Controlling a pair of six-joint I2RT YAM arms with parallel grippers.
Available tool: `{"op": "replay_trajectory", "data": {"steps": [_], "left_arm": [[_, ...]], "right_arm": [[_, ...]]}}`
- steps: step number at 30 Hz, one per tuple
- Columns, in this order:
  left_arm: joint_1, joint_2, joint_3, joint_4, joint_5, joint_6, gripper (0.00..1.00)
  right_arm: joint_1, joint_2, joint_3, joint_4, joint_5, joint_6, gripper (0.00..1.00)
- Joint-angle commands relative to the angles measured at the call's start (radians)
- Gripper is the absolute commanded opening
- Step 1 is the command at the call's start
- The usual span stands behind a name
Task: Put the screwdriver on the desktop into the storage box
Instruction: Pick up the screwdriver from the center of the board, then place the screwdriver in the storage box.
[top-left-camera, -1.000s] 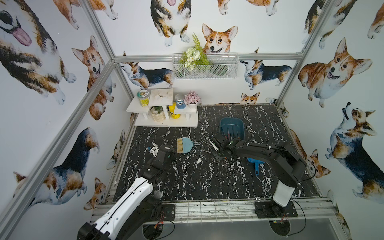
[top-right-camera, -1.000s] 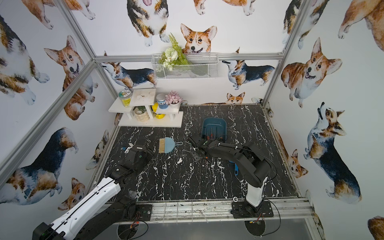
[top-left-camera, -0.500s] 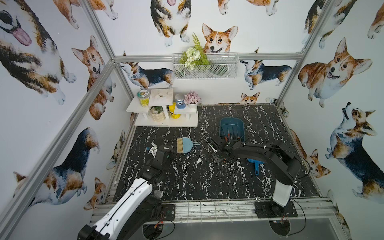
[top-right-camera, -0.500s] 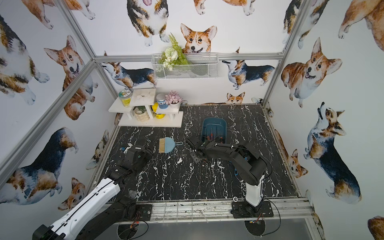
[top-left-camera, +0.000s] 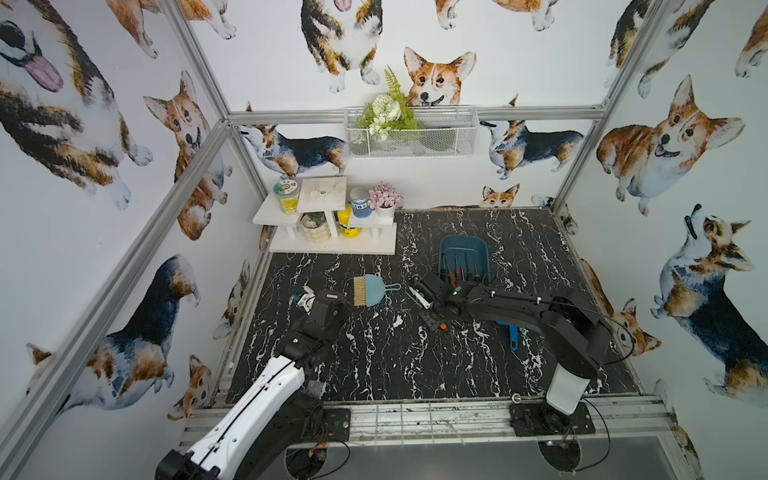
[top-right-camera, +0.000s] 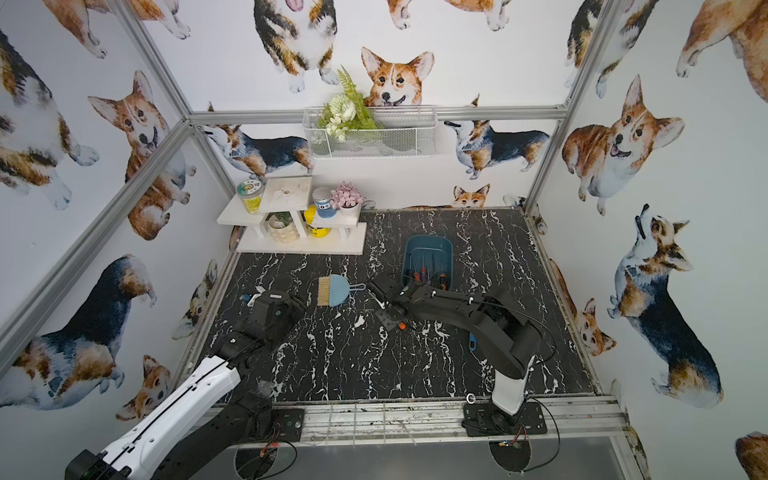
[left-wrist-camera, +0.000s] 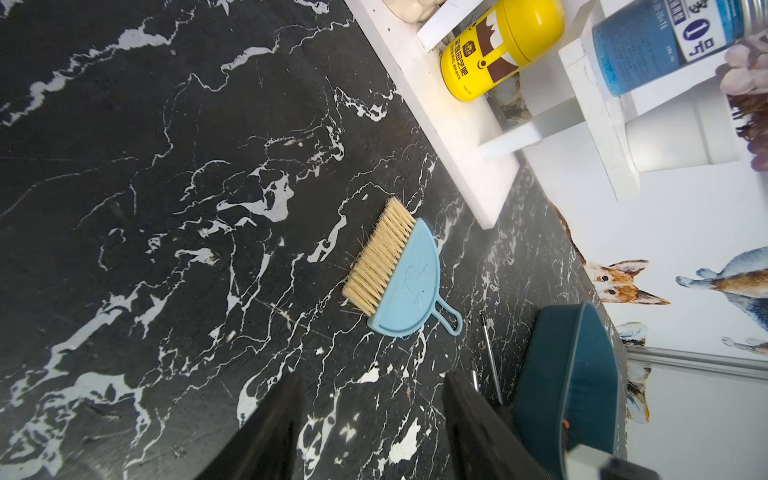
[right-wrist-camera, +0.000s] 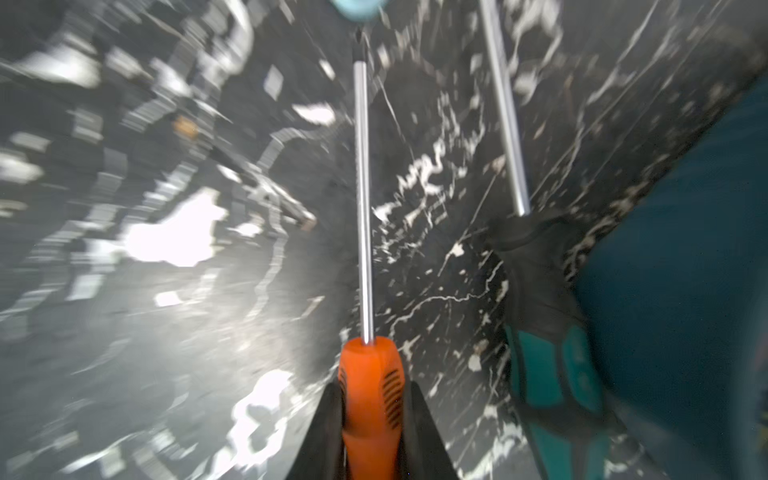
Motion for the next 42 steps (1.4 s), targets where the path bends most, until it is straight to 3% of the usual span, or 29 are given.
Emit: {"op": "replay_trajectory", "data": {"steps": [1, 5, 9, 16, 26, 29, 36, 42], "left_arm": [[0.0, 0.012, 0.008, 0.021, 0.017, 0.024, 0.6], [0.0, 0.042, 0.022, 0.047, 0.054, 0.048, 0.59], [0.0, 0.076, 0.032, 0.082, 0.095, 0.06, 0.59], [-0.016, 0.148, 0.038, 0.15, 0.165, 0.044, 0.59], [-0.153, 0.334, 0.102, 0.211, 0.165, -0.012, 0.59], [-0.2, 0.401, 0.136, 0.224, 0.161, -0.043, 0.59], [-0.293, 0.574, 0.274, 0.216, 0.158, -0.094, 0.52], [-0.336, 0.717, 0.397, 0.186, 0.168, -0.136, 0.5]], "right_arm": [[-0.009, -0.099, 0.0, 0.064, -0.055, 0.043, 0.07], [-0.107, -0.22, -0.024, 0.148, -0.111, 0.137, 0.08], [-0.281, -0.287, -0.091, 0.246, -0.168, 0.266, 0.09], [-0.446, -0.207, -0.101, 0.309, -0.138, 0.367, 0.09], [-0.49, 0.013, -0.024, 0.321, -0.036, 0.334, 0.14], [-0.493, 0.042, -0.033, 0.327, -0.022, 0.334, 0.19], [-0.493, 0.011, -0.045, 0.341, -0.039, 0.297, 0.47], [-0.493, -0.134, -0.081, 0.347, -0.076, 0.278, 0.54]]}}
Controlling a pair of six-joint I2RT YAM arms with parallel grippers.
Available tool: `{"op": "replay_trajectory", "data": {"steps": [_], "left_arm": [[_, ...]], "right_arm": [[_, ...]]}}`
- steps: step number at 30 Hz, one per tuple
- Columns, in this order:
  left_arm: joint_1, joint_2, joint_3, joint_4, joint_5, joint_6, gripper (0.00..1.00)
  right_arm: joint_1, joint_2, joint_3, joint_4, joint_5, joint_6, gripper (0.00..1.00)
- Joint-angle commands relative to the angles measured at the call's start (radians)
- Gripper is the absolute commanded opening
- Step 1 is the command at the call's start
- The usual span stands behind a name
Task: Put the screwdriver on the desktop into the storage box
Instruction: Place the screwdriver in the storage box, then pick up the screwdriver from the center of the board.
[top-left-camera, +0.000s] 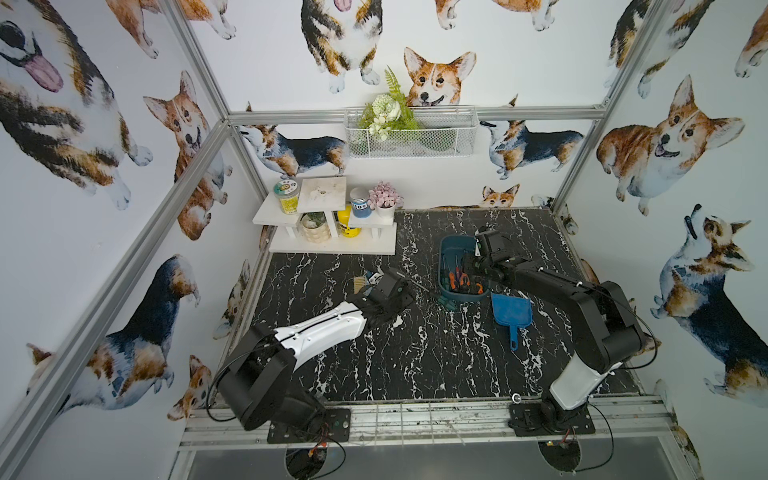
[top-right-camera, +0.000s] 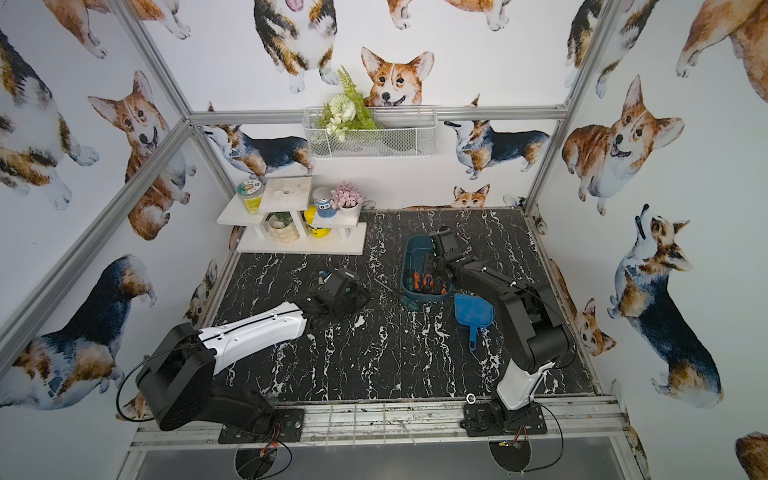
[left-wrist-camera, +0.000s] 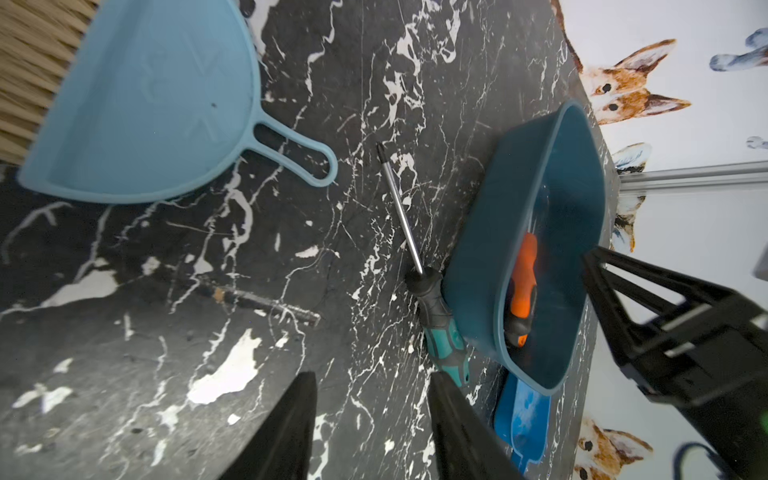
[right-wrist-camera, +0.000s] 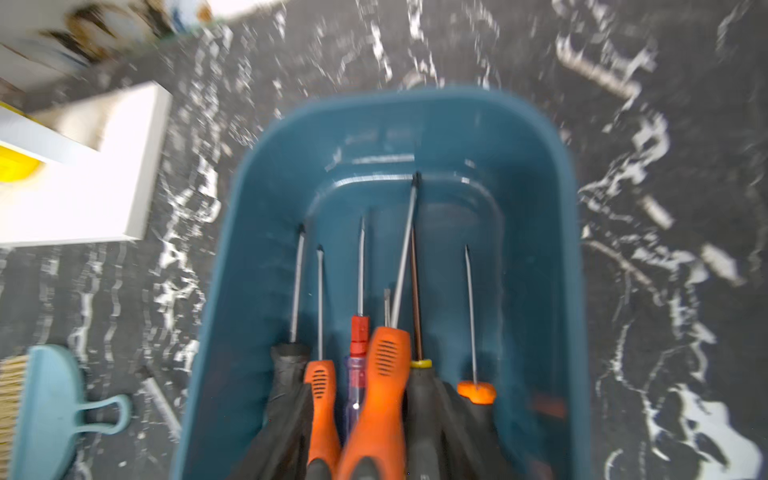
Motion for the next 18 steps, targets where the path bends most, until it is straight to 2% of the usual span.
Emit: {"op": "replay_trajectory", "data": {"steps": [1, 5, 6, 9, 13, 18], "left_arm": [[-0.013, 0.067, 0.071, -0.038, 0.007, -0.031, 0.5], [-0.013, 0.174, 0.176, -0.108, 0.024, -0.068, 0.54], [-0.013, 0.2, 0.196, -0.11, 0.028, -0.075, 0.58], [-0.013, 0.268, 0.26, -0.114, 0.05, -0.095, 0.61], [-0.013, 0.348, 0.336, -0.129, 0.082, -0.111, 0.61], [-0.013, 0.439, 0.426, -0.162, 0.111, -0.124, 0.6]], "right_arm": [[0.0, -0.105, -0.048, 0.052, -0.038, -0.024, 0.55], [0.0, -0.317, -0.196, 0.13, -0.07, -0.001, 0.6], [0.0, -0.367, -0.233, 0.135, -0.072, 0.008, 0.61], [0.0, -0.468, -0.31, 0.106, -0.09, 0.02, 0.61], [0.0, -0.576, -0.377, 0.045, -0.101, 0.038, 0.61], [0.0, -0.636, -0.396, -0.024, -0.045, 0.025, 0.61]]}}
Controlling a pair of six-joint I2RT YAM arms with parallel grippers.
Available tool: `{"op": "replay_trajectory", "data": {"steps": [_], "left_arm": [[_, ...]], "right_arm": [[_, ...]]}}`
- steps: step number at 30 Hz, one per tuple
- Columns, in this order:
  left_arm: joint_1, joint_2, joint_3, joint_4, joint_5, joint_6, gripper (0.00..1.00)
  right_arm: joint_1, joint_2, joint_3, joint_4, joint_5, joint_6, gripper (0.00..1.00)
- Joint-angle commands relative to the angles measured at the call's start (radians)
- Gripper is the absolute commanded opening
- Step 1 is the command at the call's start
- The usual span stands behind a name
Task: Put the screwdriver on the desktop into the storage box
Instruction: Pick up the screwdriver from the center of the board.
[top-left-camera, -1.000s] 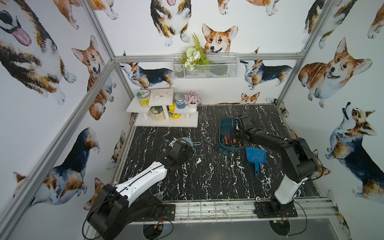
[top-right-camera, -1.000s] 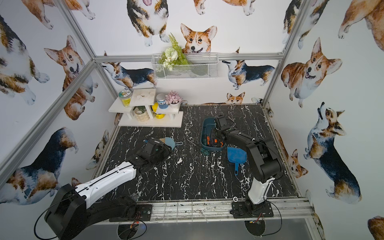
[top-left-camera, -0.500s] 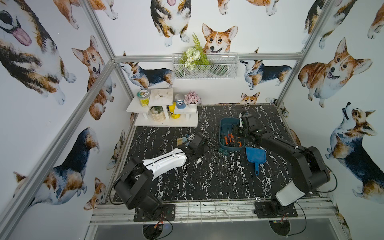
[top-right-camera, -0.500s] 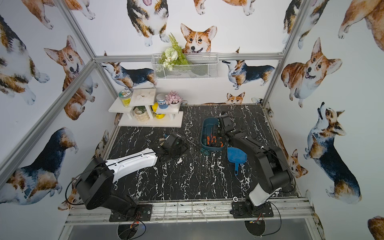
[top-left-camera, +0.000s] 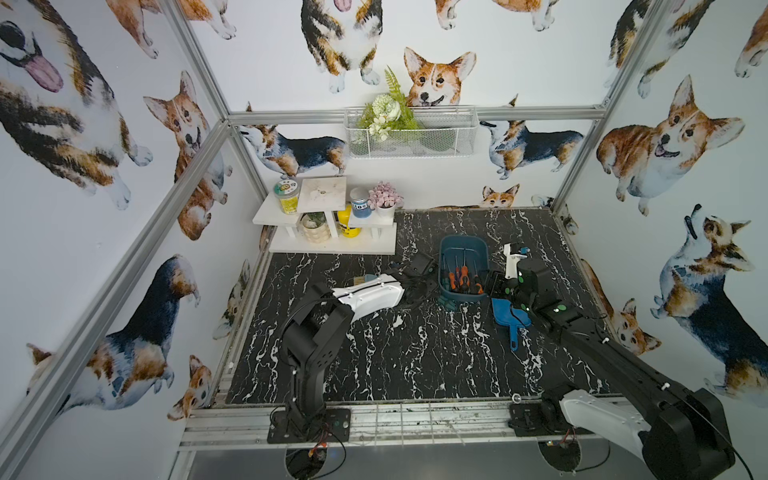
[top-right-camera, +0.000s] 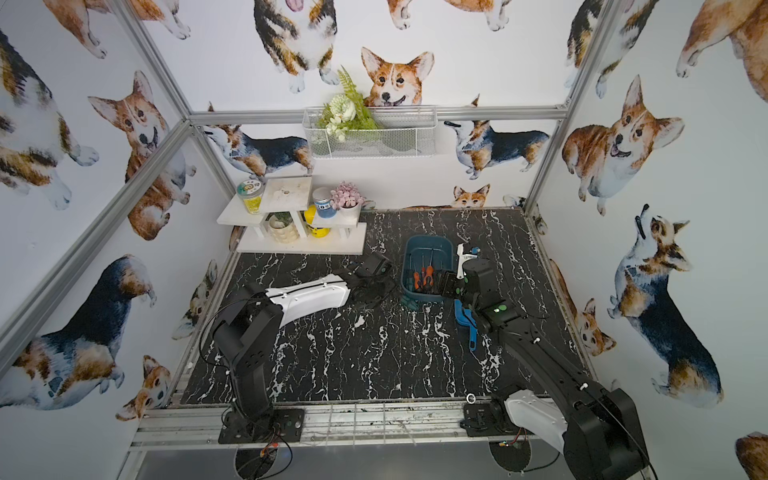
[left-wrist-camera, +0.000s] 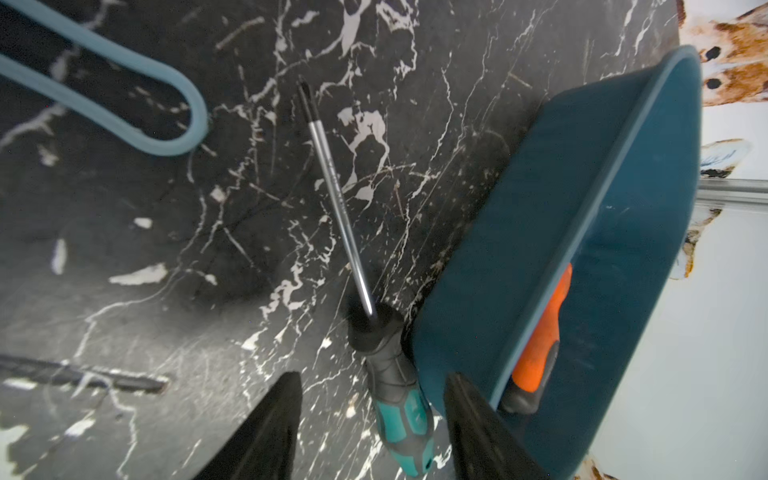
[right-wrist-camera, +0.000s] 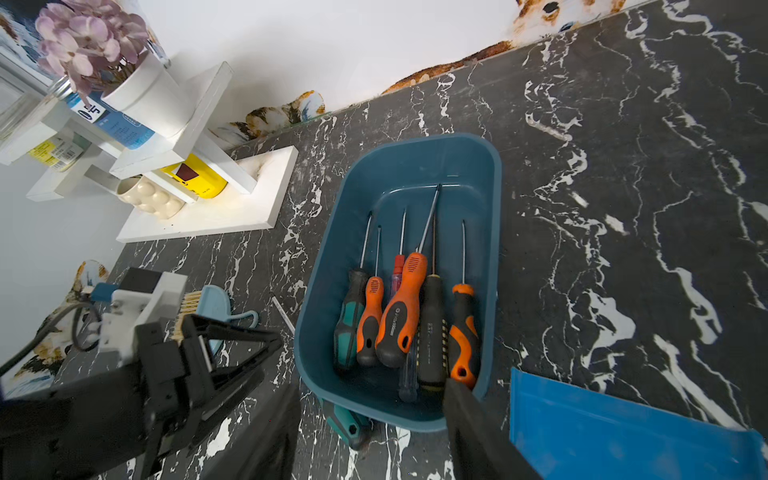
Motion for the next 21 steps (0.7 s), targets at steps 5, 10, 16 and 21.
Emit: {"op": "replay_trajectory", "data": {"steps": [5, 10, 16, 21], "left_arm": [[0.0, 0.073, 0.062, -0.046, 0.042, -0.048, 0.54], [0.0, 0.115, 0.087, -0.034, 0.068, -0.048, 0.49], [0.001, 0.161, 0.118, -0.08, 0.087, -0.068, 0.42], [0.002, 0.177, 0.107, -0.089, 0.101, -0.092, 0.29]], "right_arm": [[0.0, -0.017, 0.018, -0.073, 0.037, 0.004, 0.6], [0.0, -0.021, 0.021, -0.075, 0.03, 0.007, 0.59], [0.0, -0.027, 0.021, -0.088, 0.049, 0.013, 0.59], [0.0, -0.03, 0.031, -0.11, 0.079, 0.004, 0.59]]}}
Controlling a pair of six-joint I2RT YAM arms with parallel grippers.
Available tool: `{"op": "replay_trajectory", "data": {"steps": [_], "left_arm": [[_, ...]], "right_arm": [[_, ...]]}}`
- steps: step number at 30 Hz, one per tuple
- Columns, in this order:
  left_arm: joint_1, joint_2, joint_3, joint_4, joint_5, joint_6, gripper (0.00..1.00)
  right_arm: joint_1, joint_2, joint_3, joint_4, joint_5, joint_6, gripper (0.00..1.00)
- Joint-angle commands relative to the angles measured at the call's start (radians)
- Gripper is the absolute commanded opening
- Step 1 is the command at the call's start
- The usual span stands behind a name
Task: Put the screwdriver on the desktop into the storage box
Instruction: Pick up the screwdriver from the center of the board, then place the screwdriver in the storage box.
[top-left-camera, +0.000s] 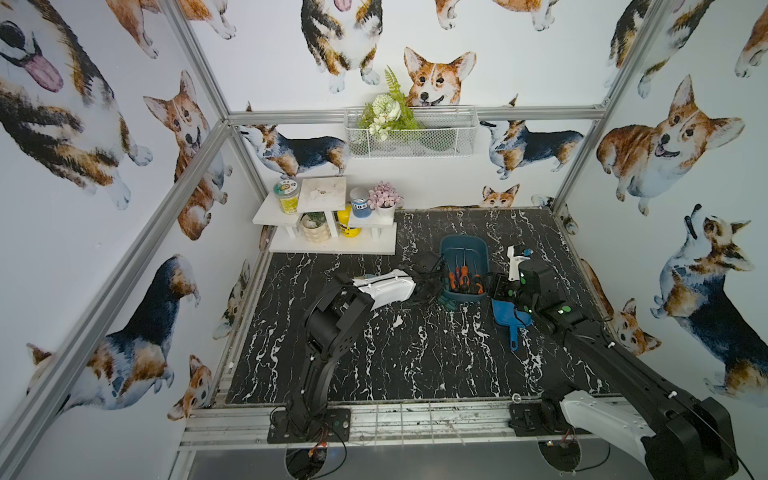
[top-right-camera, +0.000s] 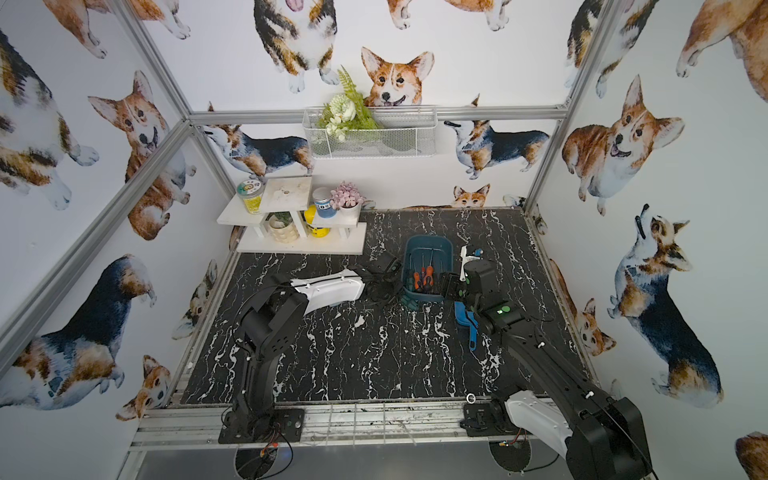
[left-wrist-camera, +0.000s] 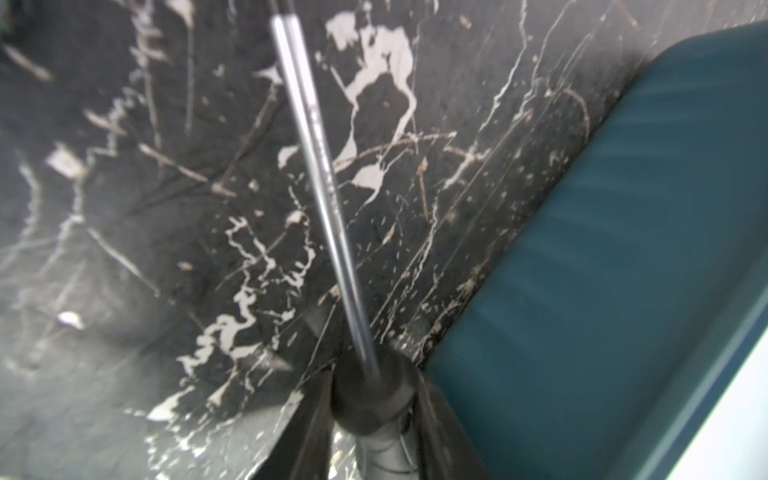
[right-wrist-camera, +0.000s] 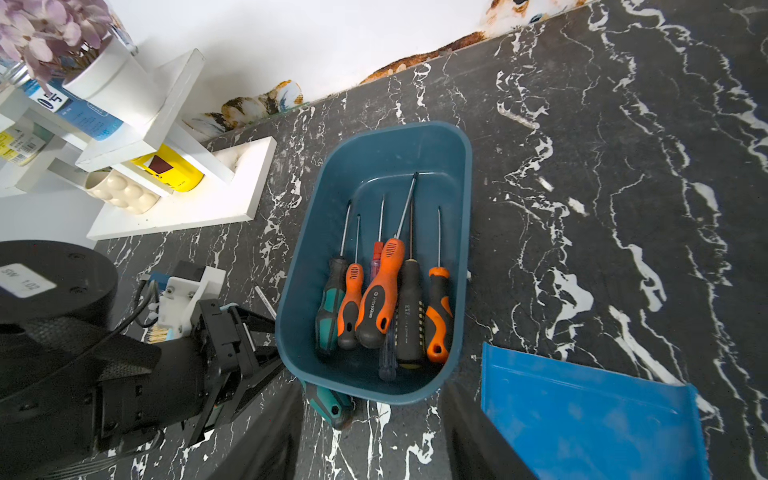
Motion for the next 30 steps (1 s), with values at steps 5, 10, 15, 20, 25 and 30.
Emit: {"op": "replay_trajectory", "data": {"steps": [5, 10, 15, 20, 25, 30], "left_arm": [[0.008, -0.01, -0.05, -0.048, -0.004, -0.036, 0.18], [0.008, -0.094, -0.105, -0.068, -0.09, -0.029, 0.09], [0.001, -0.205, -0.128, -0.098, -0.203, 0.081, 0.06], [-0.024, -0.227, 0.017, -0.171, -0.268, 0.332, 0.05], [-0.036, -0.12, 0.292, -0.268, -0.266, 0.619, 0.04], [-0.052, 0.137, 0.727, -0.516, -0.305, 0.879, 0.04]], "right_arm": [[0.0, -0.006, 0.01, -0.023, 0.031, 0.005, 0.59], [0.0, -0.001, 0.006, -0.011, 0.022, 0.012, 0.59], [0.0, -0.002, -0.002, 0.0, 0.017, 0.02, 0.59], [0.0, -0.003, -0.008, 0.008, 0.015, 0.026, 0.59], [0.0, -0.002, -0.007, 0.003, 0.013, 0.03, 0.59], [0.0, -0.025, 0.002, -0.02, 0.032, 0.021, 0.59]]}}
